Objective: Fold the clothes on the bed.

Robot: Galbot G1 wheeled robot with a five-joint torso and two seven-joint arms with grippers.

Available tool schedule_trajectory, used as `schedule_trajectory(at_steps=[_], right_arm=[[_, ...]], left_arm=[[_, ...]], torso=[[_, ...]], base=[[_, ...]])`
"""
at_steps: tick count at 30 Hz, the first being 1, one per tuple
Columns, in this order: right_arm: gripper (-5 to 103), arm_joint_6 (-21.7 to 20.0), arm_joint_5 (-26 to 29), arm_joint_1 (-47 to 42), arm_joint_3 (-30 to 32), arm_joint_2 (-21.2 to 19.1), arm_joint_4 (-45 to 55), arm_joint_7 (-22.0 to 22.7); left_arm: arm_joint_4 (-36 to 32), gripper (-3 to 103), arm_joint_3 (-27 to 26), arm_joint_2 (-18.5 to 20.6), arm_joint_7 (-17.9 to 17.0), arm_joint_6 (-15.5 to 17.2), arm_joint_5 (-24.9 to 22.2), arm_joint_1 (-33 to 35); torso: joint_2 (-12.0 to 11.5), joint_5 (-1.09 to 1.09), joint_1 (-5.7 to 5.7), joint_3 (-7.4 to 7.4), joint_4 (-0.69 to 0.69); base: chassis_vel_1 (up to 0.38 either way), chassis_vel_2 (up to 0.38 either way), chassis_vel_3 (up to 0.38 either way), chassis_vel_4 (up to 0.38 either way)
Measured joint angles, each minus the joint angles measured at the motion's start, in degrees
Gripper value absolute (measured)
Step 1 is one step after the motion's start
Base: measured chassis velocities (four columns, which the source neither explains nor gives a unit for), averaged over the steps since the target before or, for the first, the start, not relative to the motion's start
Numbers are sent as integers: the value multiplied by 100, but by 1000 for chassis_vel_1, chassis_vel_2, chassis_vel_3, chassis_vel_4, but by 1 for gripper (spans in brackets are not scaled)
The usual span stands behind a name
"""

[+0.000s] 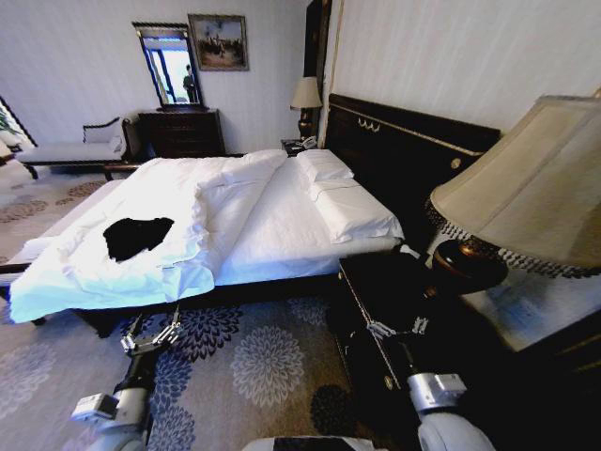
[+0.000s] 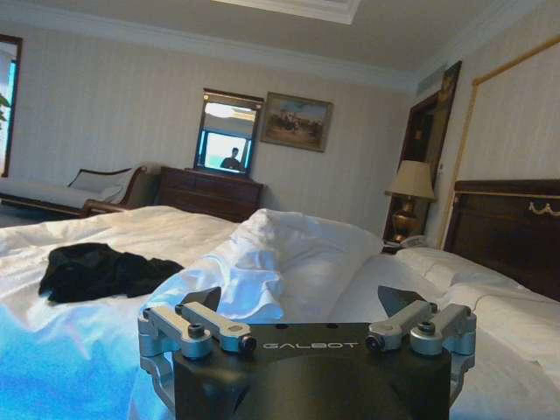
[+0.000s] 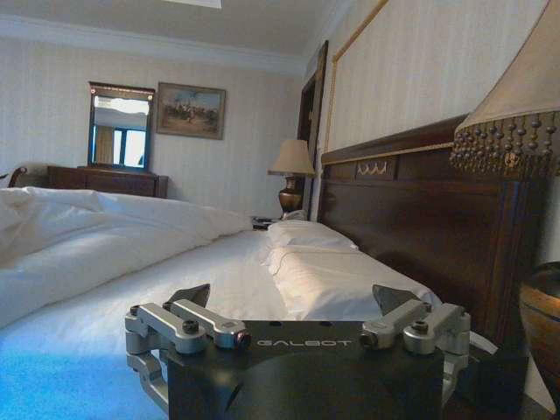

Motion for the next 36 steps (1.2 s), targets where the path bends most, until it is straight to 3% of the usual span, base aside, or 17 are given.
schedule_trajectory(at_steps=[36], right_arm=[[100,20,4,-32,45,46,35,35]], left_arm=[[-7,100,551,9,-42,128,458,-55]], torso=[[0,0,0,0,0]], base=[[-45,45,38,-47]])
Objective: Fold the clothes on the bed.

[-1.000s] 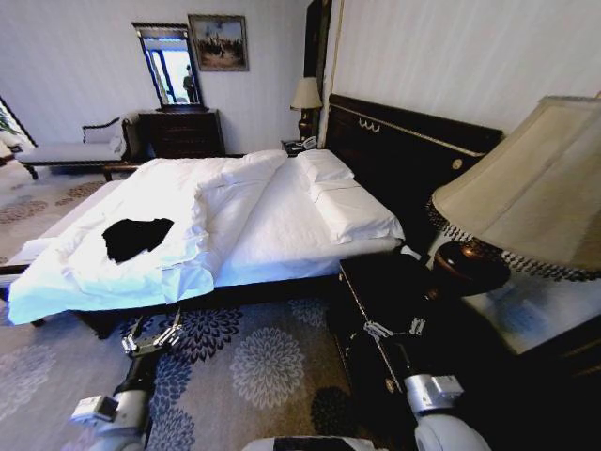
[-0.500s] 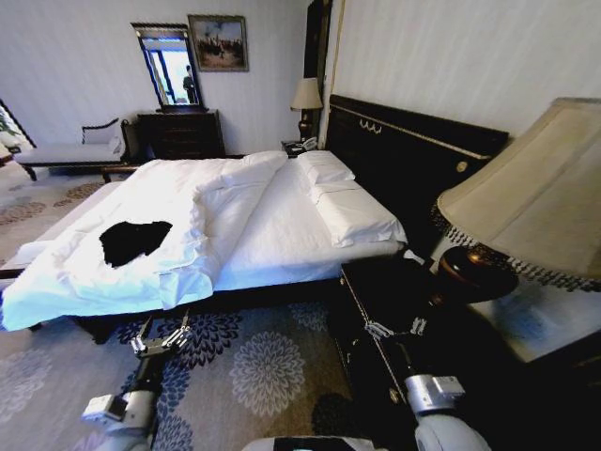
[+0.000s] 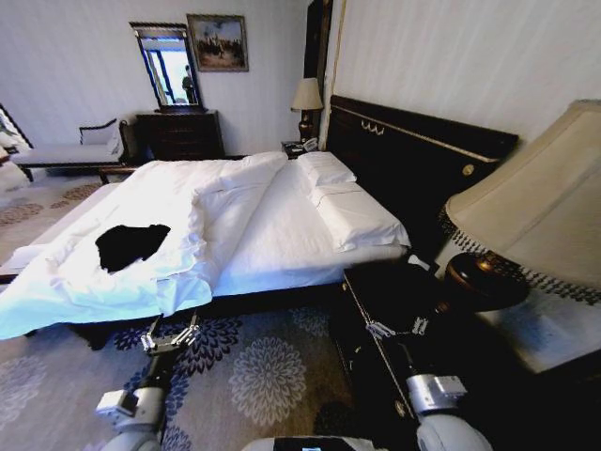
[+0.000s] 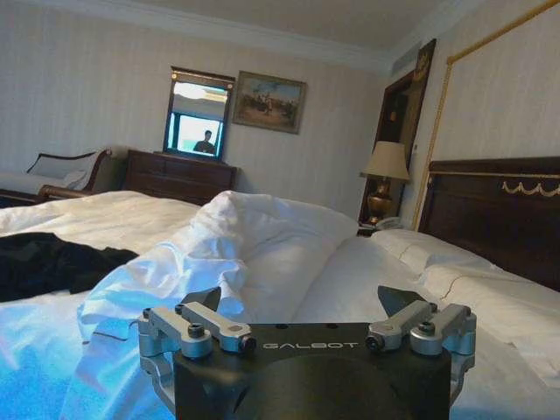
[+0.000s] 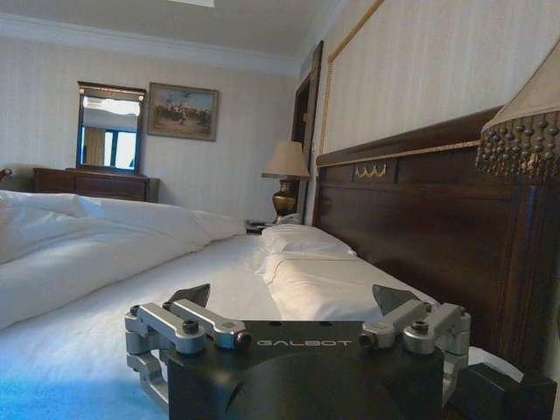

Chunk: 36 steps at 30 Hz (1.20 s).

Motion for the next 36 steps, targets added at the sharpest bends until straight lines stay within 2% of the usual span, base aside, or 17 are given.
schedule_trajectory(at_steps=[36], right_arm=[[100,-143,-12,-23,-132,55,3,19]], left_arm=[[-15,100,-103,-66,1,-78,-18,30]], torso=[[0,0,0,0,1]], base=[[-55,60,63,-56]])
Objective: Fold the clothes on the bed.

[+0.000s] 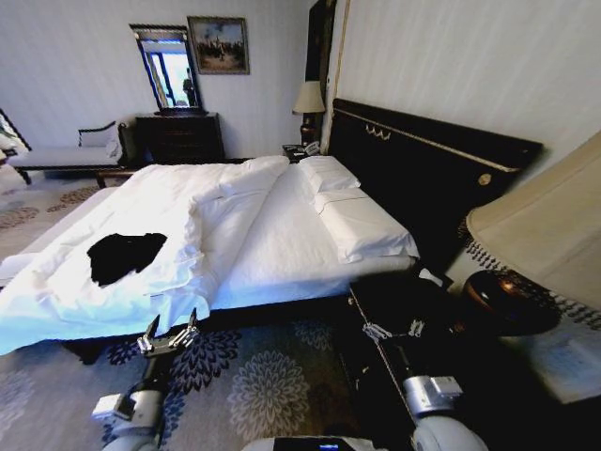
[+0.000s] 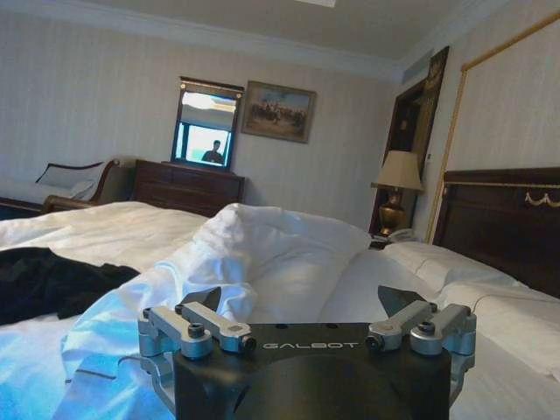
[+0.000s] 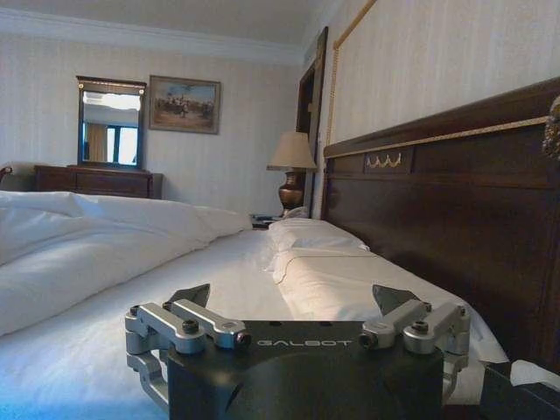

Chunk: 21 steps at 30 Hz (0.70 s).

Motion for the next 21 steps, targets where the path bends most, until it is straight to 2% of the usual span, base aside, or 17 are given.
schedule_trajectory(at_steps=[21], right_arm=[[100,-59,68,-81,46,11,89,-121]], left_arm=[[38,100,59,49,33,13,5,29]], torso=[[0,0,0,0,-1]], base=[[-60,65,55,-62]])
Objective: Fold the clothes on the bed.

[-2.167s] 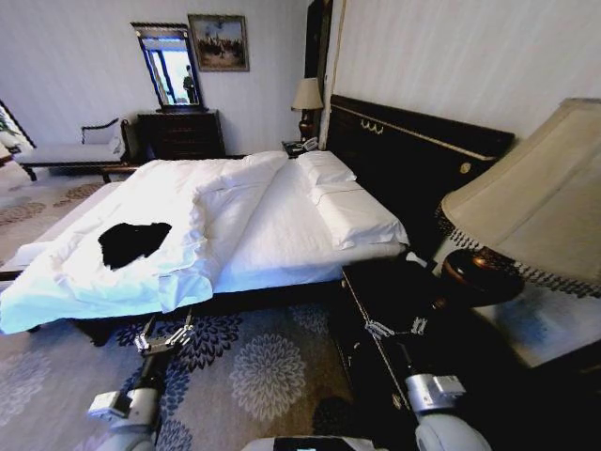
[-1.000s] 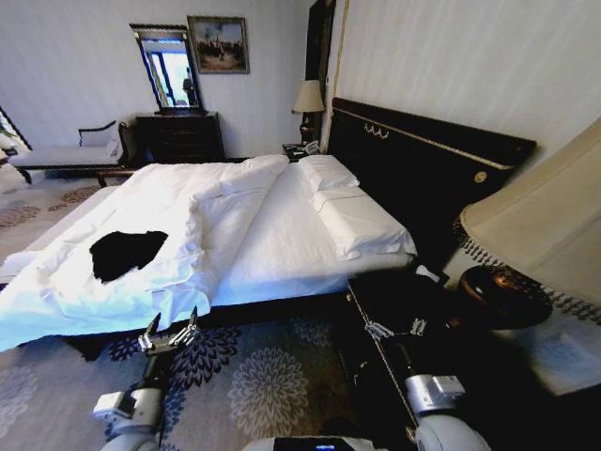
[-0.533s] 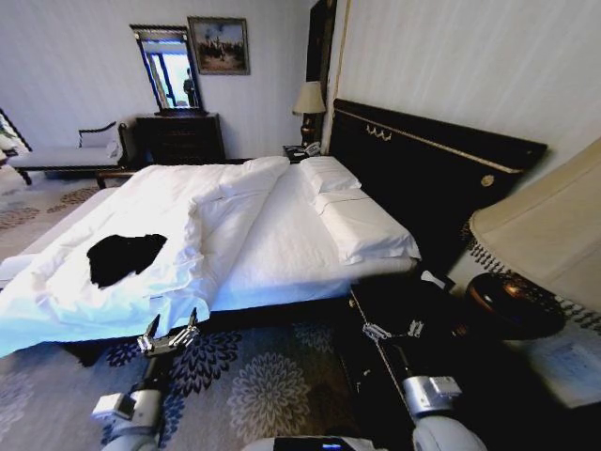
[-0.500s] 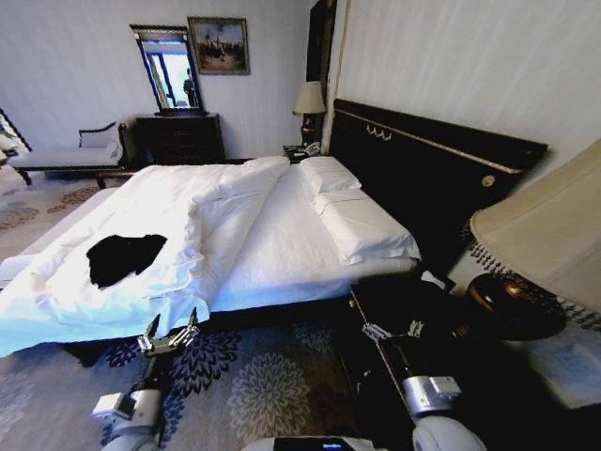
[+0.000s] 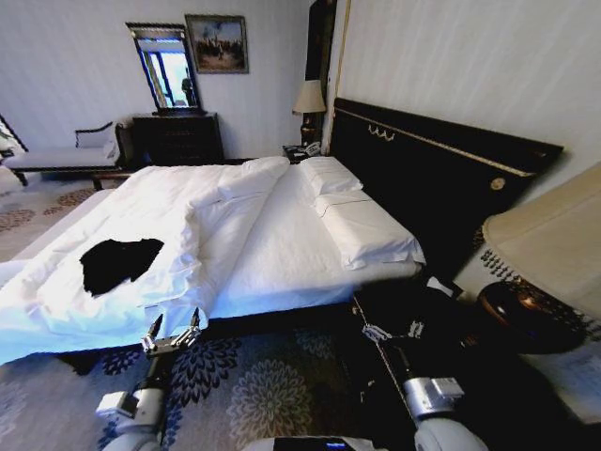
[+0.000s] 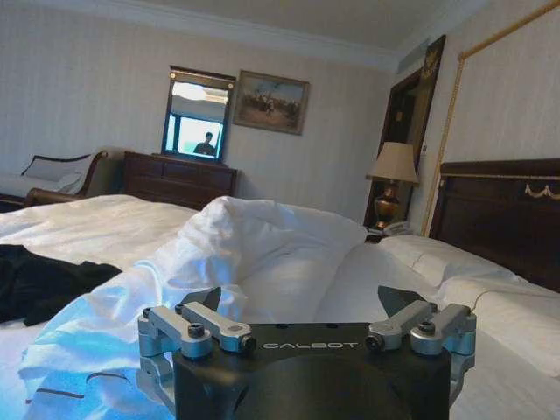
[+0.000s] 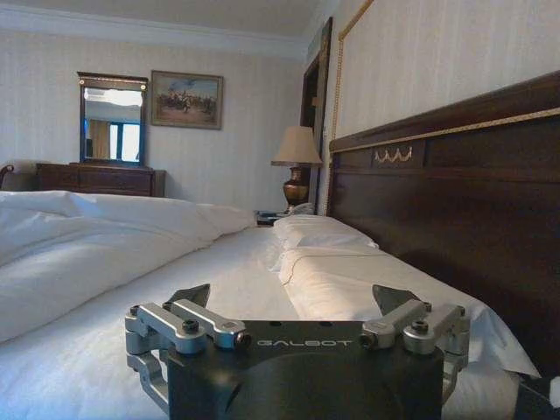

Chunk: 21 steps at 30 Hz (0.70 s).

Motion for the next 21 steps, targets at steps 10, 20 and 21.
schedule_trajectory(at_steps=[10,20,21], right_arm=[[100,-66,3,16,3,-16,-21,-32],[100,-76,13,38,10,-29,-37,-37],[100,-76,15,43,10,-29,-38,-36]], left_arm=[[57,100,-63,-1,35,-49,-8,97],[43,100,-28,-17,33,-50,-2,87],[41,100,-27,-17,32,-50,-2,83]], torso=[[0,0,0,0,0],[0,0,0,0,0],[0,0,0,0,0]], base=[[-67,71,69,-60],[-65,63,73,-66],[-68,54,61,-56]])
